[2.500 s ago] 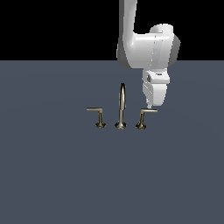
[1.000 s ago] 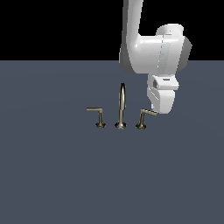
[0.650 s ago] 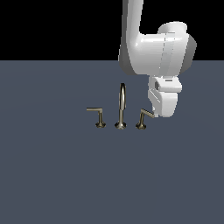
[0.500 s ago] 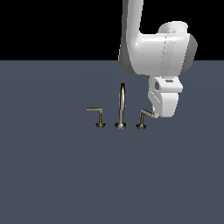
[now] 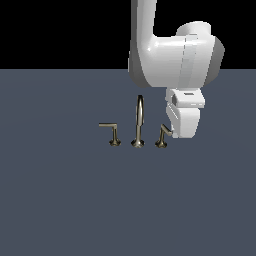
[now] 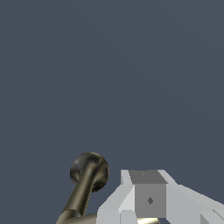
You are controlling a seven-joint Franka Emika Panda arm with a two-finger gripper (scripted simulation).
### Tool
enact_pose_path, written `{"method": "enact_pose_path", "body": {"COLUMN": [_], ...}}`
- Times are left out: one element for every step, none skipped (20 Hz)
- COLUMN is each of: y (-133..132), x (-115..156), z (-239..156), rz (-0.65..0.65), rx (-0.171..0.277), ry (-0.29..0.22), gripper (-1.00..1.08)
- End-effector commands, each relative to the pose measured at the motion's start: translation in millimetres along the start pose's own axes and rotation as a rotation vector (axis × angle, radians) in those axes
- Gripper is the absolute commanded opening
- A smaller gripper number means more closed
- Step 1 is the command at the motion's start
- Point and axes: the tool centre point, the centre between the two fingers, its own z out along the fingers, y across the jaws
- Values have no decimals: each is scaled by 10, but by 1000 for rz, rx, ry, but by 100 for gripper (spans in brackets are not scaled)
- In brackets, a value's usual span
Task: Turn on the faucet by rotating a designated handle.
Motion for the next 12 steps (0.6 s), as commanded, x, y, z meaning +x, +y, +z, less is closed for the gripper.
{"method": "enact_pose_path", "body": {"y": [56, 56, 42, 29, 17, 5, -8, -20, -32, -43, -55, -55], "x": [-231, -231, -44, -116, -188, -260, -332, -404, -477, -549, -621, -621], "z": [-6, -6, -3, -3, -4, -4, -5, -5, -6, -6, -7, -7], "rz": [-22, -22, 2, -1, -4, -6, -9, -12, -15, -18, -20, -20], "rx": [-4, -4, -1, -2, -2, -2, -3, -3, -4, -4, -5, -5], "ry": [-7, -7, 0, -1, -2, -3, -4, -4, -5, -6, -7, -7], "gripper": [-100, -100, -100, -100, -100, -100, -100, -100, -100, -100, -100, -100]}}
